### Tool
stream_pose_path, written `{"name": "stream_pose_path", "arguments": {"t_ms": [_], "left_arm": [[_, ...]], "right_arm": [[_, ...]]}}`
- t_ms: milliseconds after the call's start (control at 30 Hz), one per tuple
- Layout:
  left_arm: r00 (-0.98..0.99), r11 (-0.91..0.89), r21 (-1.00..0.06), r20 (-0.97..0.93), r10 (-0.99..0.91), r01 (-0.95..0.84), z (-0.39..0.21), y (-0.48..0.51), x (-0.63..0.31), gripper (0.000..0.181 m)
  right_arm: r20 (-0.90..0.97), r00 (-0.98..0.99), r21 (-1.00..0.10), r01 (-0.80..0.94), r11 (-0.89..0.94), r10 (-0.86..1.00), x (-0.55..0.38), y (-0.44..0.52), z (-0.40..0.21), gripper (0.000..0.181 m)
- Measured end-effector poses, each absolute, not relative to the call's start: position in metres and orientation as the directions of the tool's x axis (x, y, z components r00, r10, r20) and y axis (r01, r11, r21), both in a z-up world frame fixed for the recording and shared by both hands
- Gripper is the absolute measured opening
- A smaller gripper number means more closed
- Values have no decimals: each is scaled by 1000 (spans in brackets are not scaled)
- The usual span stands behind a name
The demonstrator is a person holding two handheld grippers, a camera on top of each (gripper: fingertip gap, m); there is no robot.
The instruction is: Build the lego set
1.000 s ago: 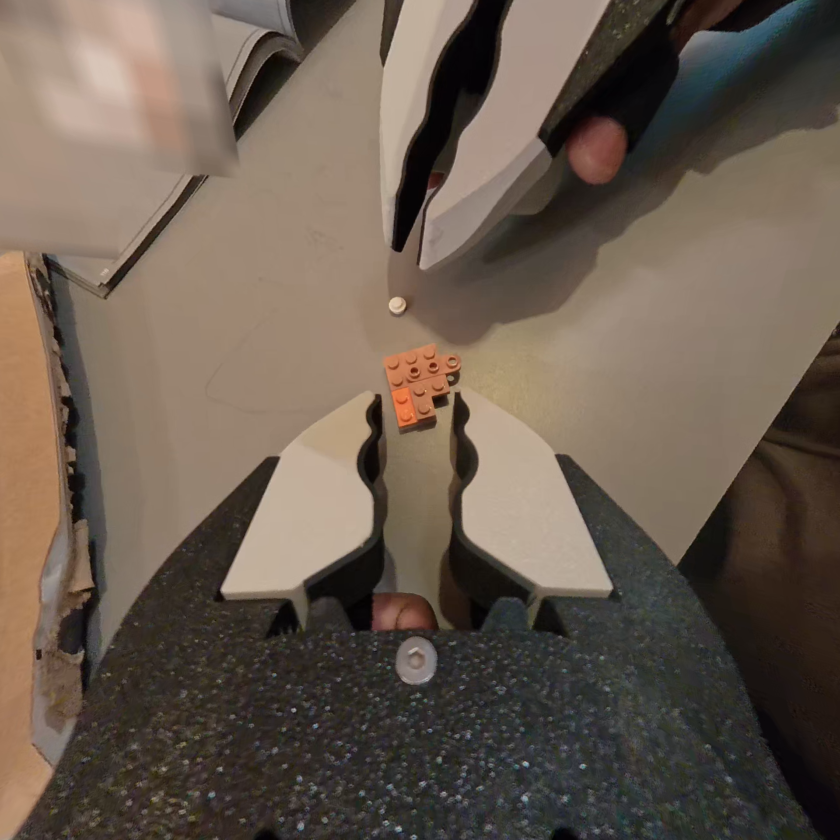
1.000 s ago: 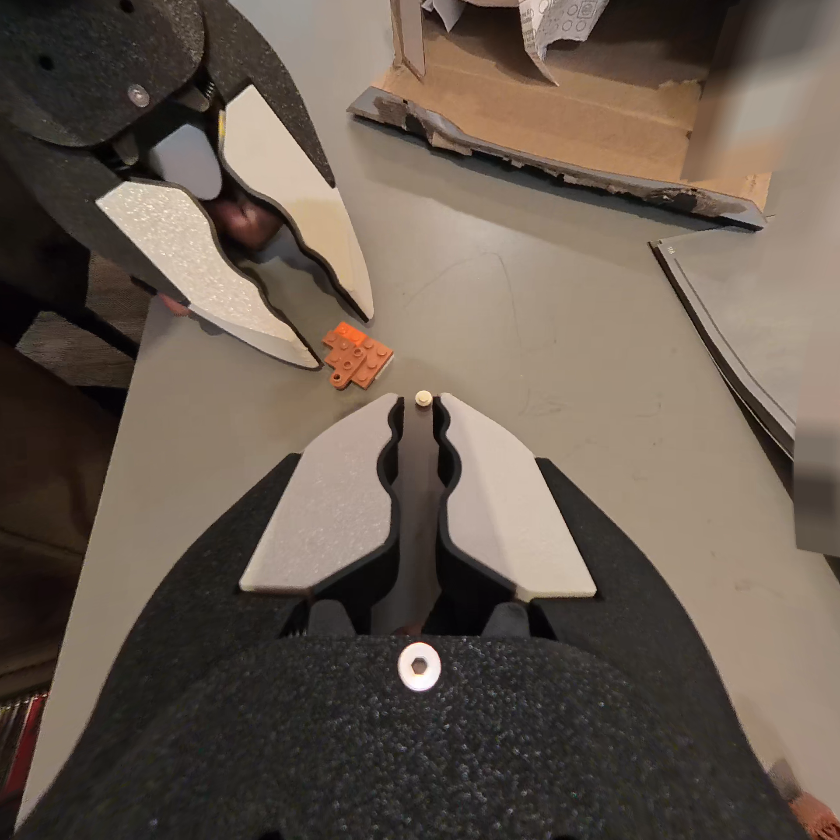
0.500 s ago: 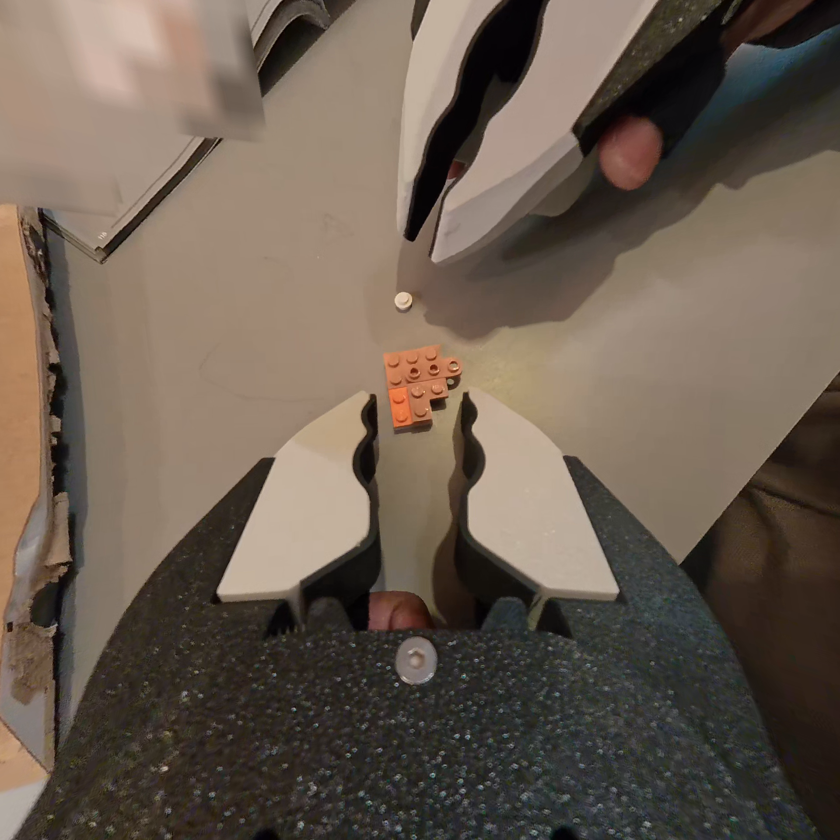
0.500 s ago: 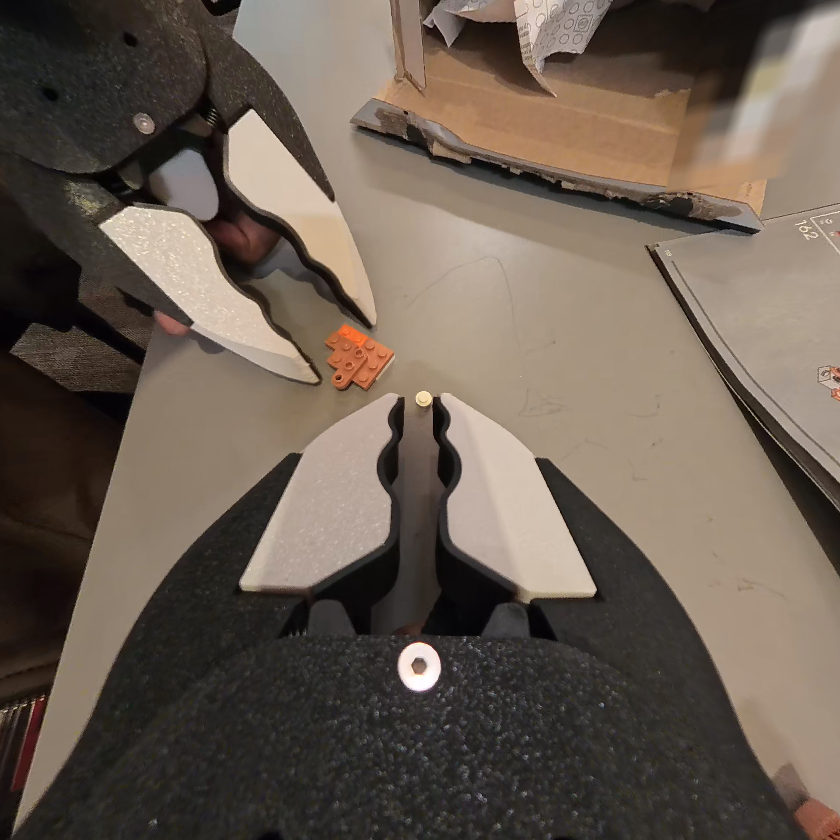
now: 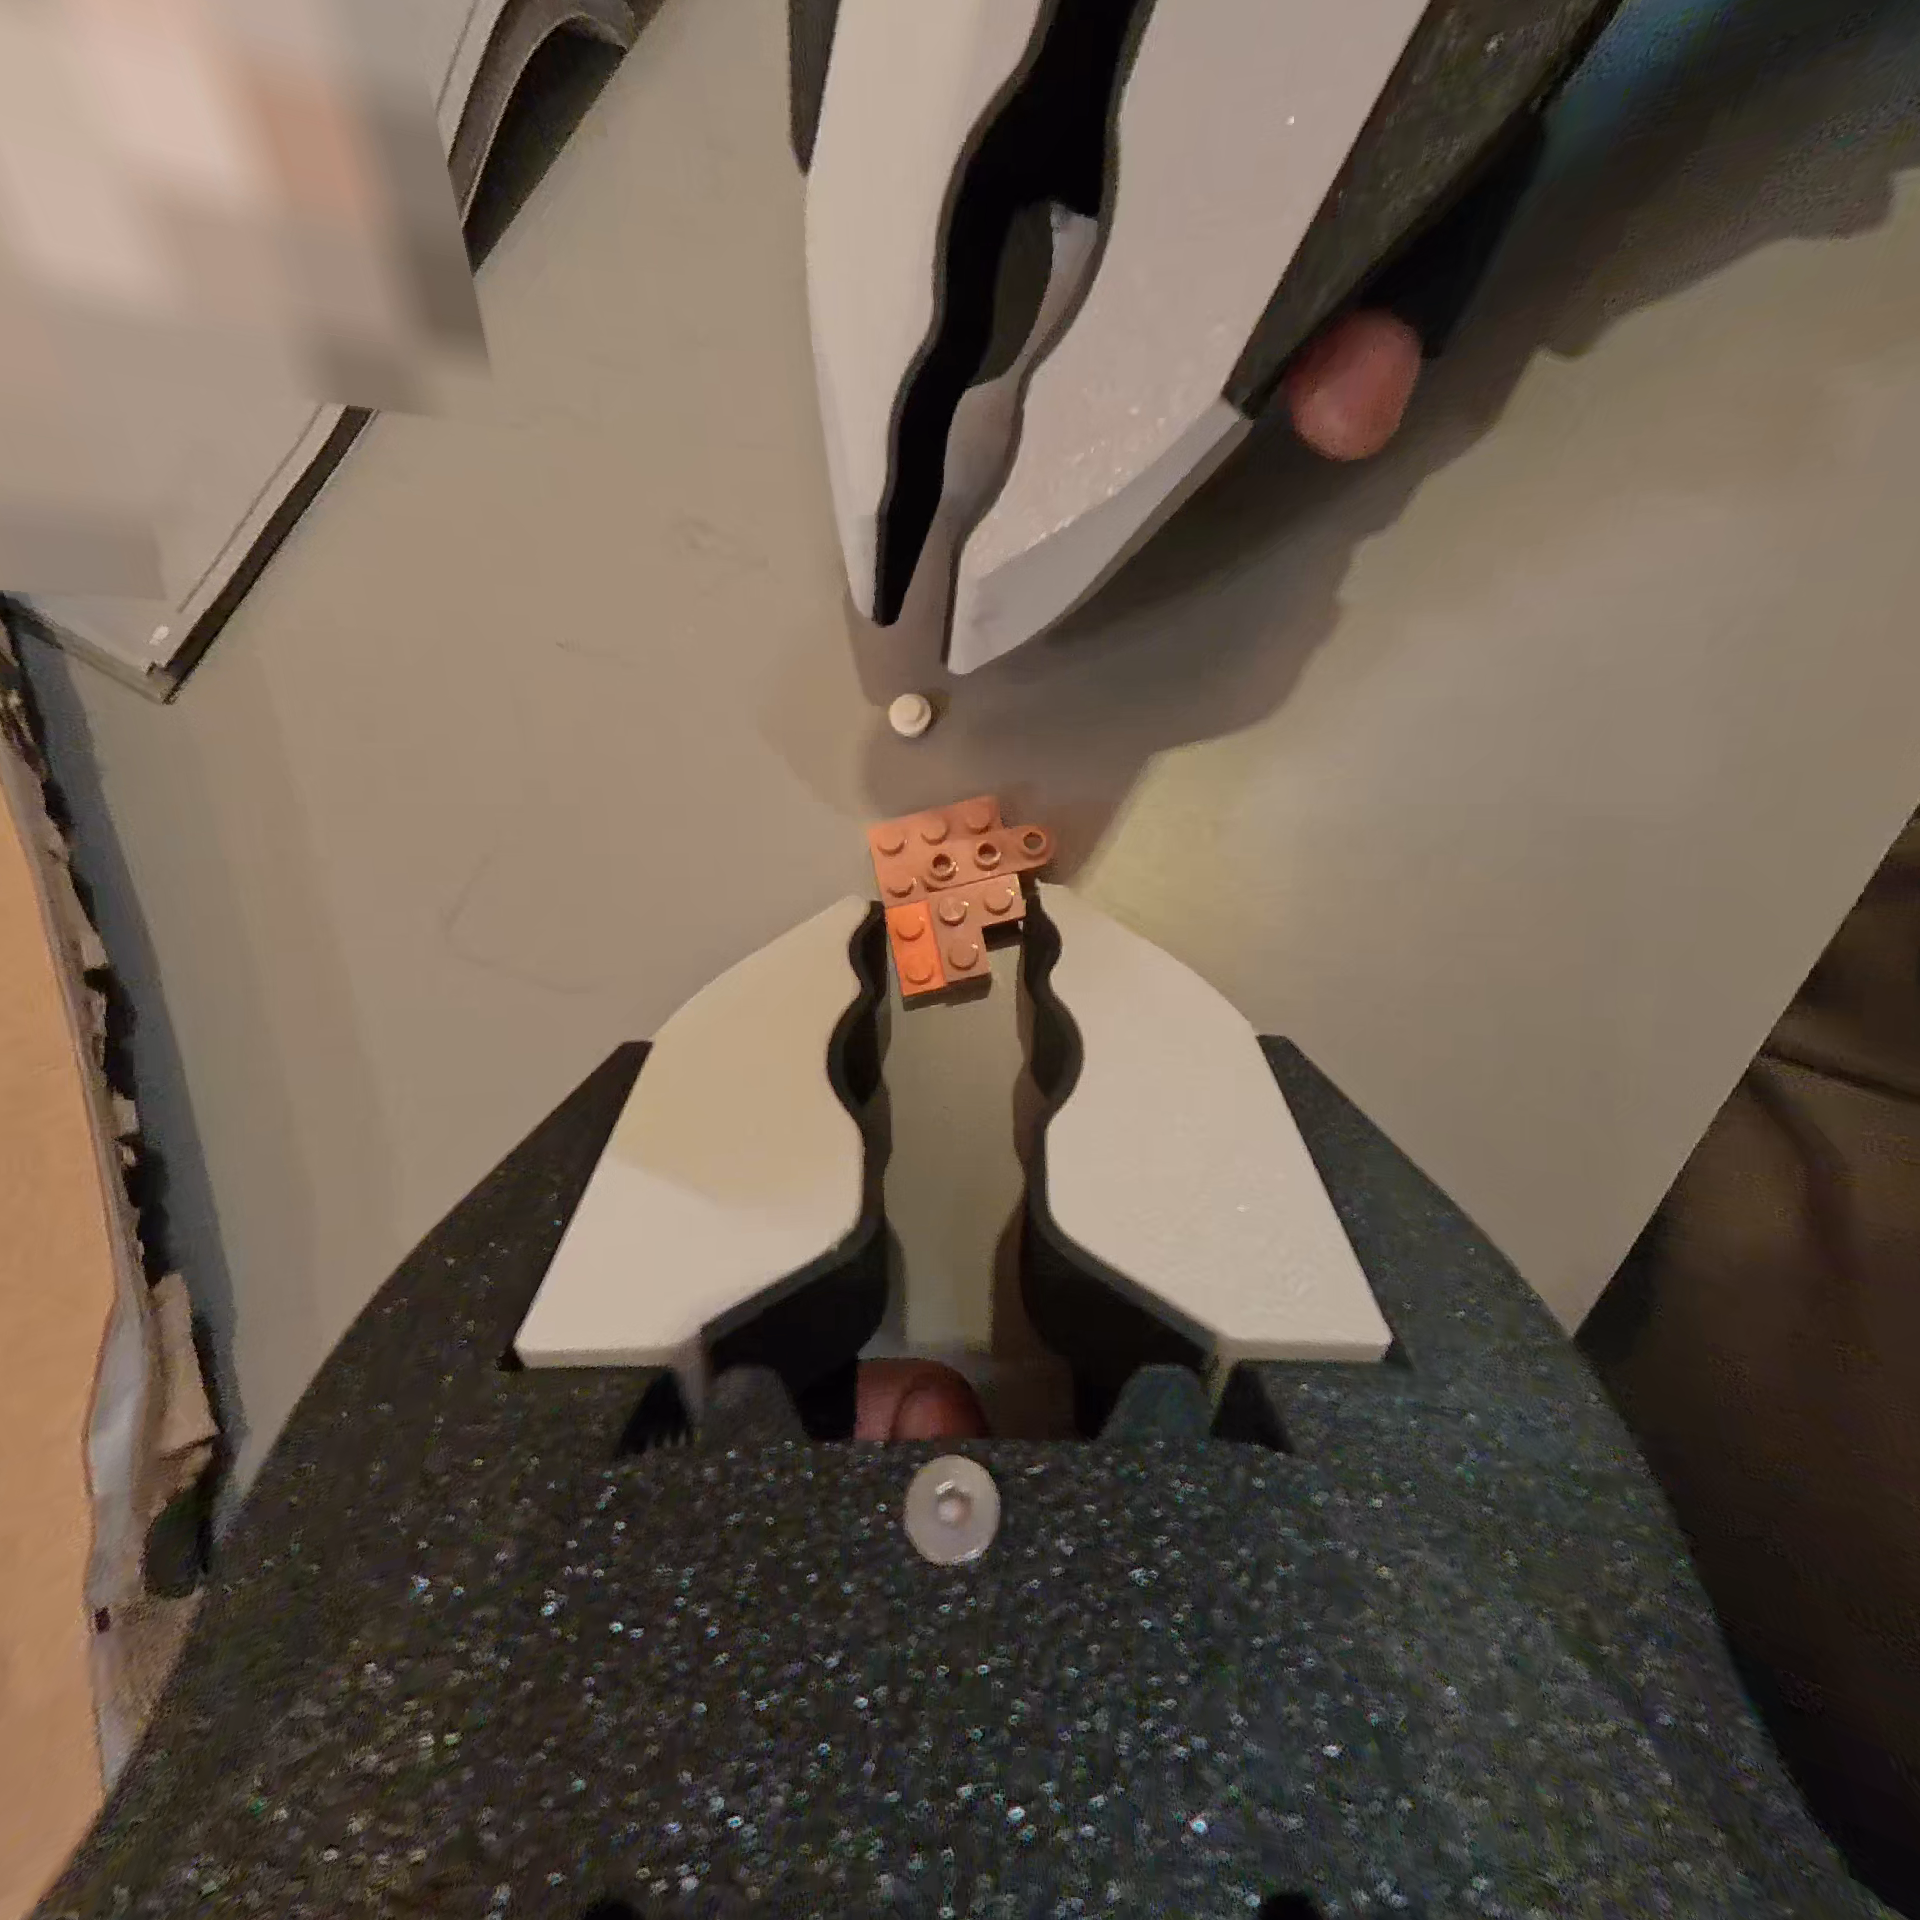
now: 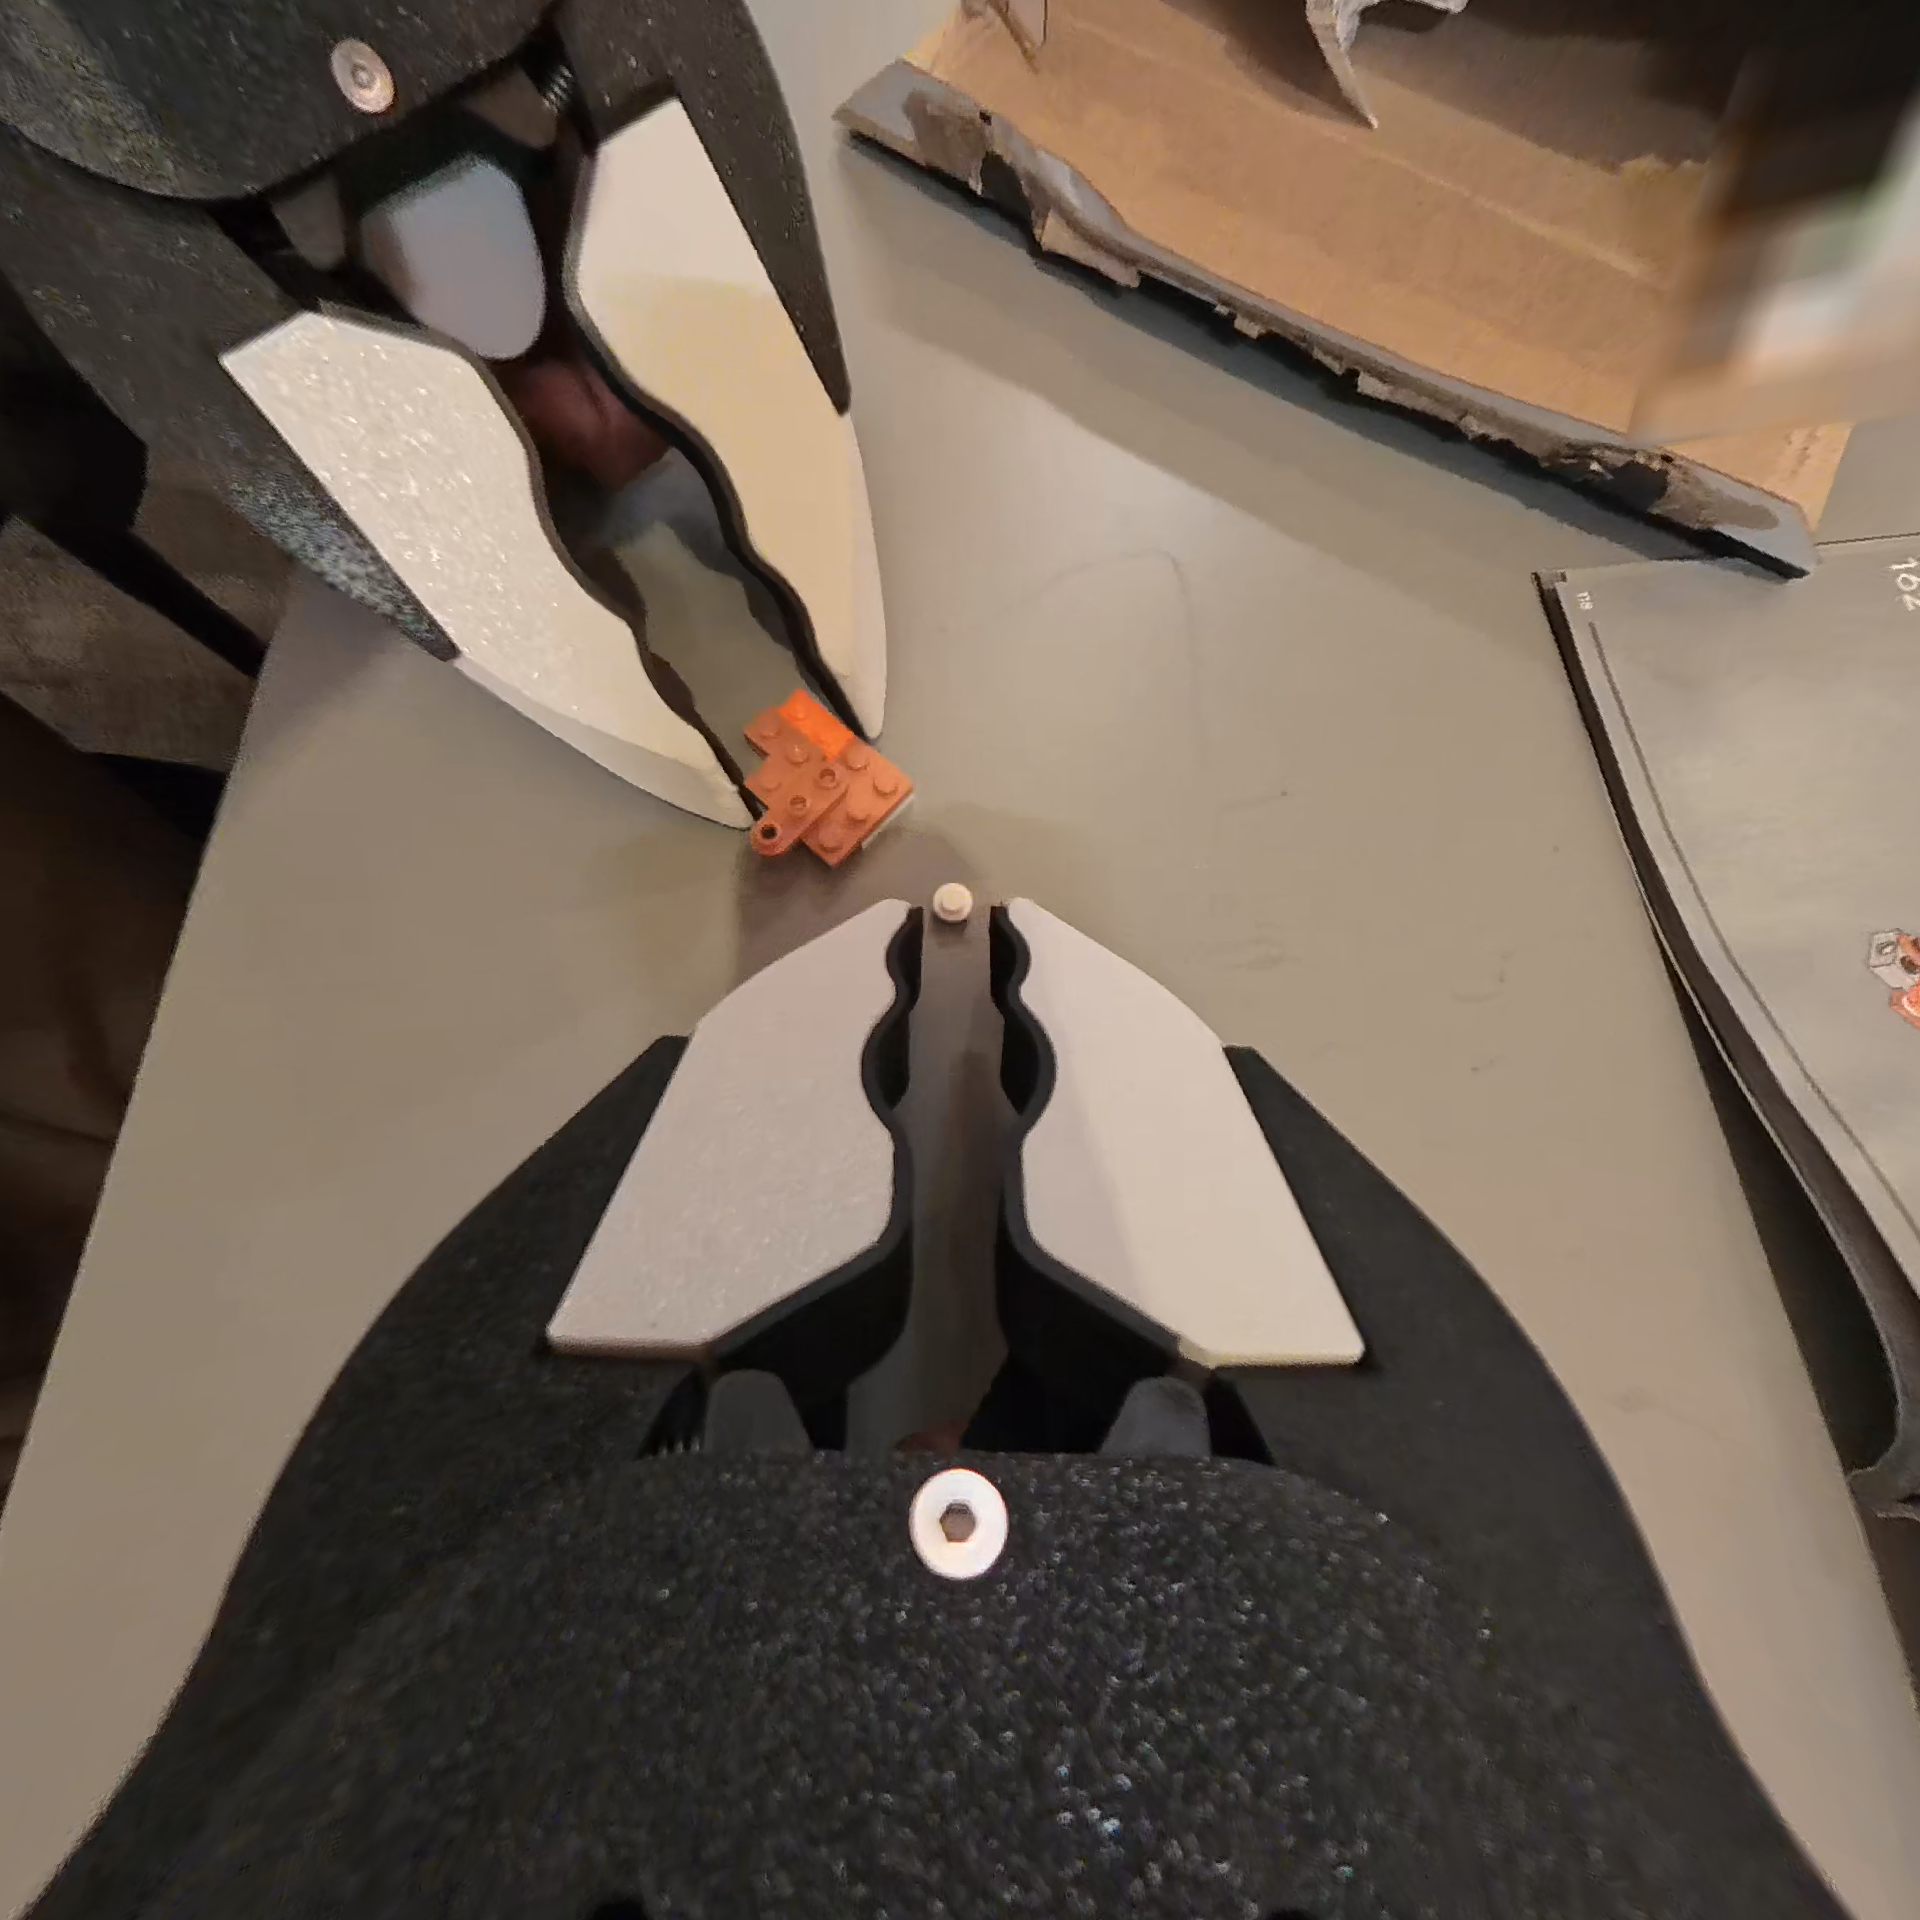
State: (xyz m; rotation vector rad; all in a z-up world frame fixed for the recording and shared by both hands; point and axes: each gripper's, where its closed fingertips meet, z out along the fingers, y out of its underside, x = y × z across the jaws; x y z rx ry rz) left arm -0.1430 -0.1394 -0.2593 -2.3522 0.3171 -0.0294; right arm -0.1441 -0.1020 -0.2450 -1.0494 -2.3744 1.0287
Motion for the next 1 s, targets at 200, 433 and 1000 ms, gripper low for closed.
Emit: {"name": "stream_pose_path", "arguments": {"t_ms": [200, 433, 1000], "left_arm": [[966, -673, -707, -54, -254, -216, -259, -136, -144, 25], [960, -651, -727, -43, -277, -220, -257, -136, -142, 25], [923, -569, -761, -100, -371, -311, -244, -120, -125, 25]], "right_arm": [[44, -692, -705, 490, 513, 721, -147, -104, -253, 11], [42, -709, -671, 502, 546, 703, -149, -108, -260, 9], [-54, -757, -777, 442, 449, 651, -129, -111, -224, 7]]}}
